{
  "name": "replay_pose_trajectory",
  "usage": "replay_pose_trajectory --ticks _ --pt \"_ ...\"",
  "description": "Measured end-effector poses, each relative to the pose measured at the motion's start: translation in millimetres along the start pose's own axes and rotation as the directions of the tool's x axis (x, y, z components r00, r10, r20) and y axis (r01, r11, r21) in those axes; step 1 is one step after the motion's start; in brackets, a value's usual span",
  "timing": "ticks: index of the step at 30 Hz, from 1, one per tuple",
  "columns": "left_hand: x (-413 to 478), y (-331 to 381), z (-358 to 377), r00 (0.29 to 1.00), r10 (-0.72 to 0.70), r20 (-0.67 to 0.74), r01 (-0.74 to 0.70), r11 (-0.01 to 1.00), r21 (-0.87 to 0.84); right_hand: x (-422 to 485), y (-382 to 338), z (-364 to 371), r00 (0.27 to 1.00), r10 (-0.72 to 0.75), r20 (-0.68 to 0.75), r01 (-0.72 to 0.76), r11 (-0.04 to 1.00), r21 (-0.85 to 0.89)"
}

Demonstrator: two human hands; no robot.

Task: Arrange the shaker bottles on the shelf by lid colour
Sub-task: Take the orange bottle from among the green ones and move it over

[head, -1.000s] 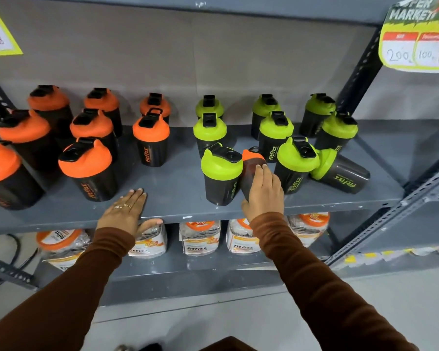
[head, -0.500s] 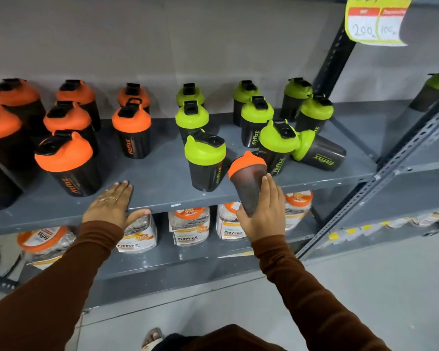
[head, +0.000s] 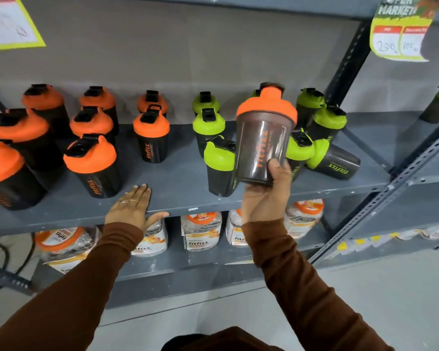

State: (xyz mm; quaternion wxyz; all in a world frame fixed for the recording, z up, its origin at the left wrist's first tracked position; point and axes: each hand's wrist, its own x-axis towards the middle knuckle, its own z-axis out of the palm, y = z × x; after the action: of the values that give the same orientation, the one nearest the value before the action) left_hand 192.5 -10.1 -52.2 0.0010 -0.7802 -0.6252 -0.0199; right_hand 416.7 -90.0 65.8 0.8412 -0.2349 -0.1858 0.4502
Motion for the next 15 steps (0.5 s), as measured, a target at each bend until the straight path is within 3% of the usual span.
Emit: replay_pose_trajectory --ticks 2,4,6,8,10,12,14,15 --pt "0 0 2 1.0 0.003 -0.025 -0.003 1.0 -0.022 -1 15 12 0.975 0.173 0.14 -0.188 0.977 0.101" --pt "0 -2 1 1.0 0.002 -0.018 -0.003 0.999 -0.053 -3 30 26 0.917 0.293 0.272 -0.313 0.949 0.03" --pt "2 -5 1 1.0 0.004 -0.015 -0.005 0.997 -0.075 0 44 35 0.867 0.359 0.345 -0.319 0.933 -0.167" --pt "0 -4 -2 0.999 0.021 0.05 -0.019 0.999 -0.04 10 59 41 0.844 0.381 0.377 -0.225 0.89 -0.396" --pt "-2 -8 1 0.993 0.051 0.104 -0.045 0.997 -0.06 21 76 43 0.844 0.404 0.354 -0.09 0.755 -0.649" --pt "-4 -11 2 0.997 0.059 0.059 -0.055 0.996 -0.064 35 93 45 0.856 0.423 0.298 0.046 0.511 -0.859" --pt "-5 -13 2 0.997 0.069 0.016 -0.068 0.995 -0.07 46 107 42 0.865 0.447 0.227 0.117 0.26 -0.959" --pt "-6 -13 3 0.998 0.07 -0.004 -0.07 0.995 -0.065 52 114 39 0.864 0.459 0.205 0.127 0.195 -0.973"
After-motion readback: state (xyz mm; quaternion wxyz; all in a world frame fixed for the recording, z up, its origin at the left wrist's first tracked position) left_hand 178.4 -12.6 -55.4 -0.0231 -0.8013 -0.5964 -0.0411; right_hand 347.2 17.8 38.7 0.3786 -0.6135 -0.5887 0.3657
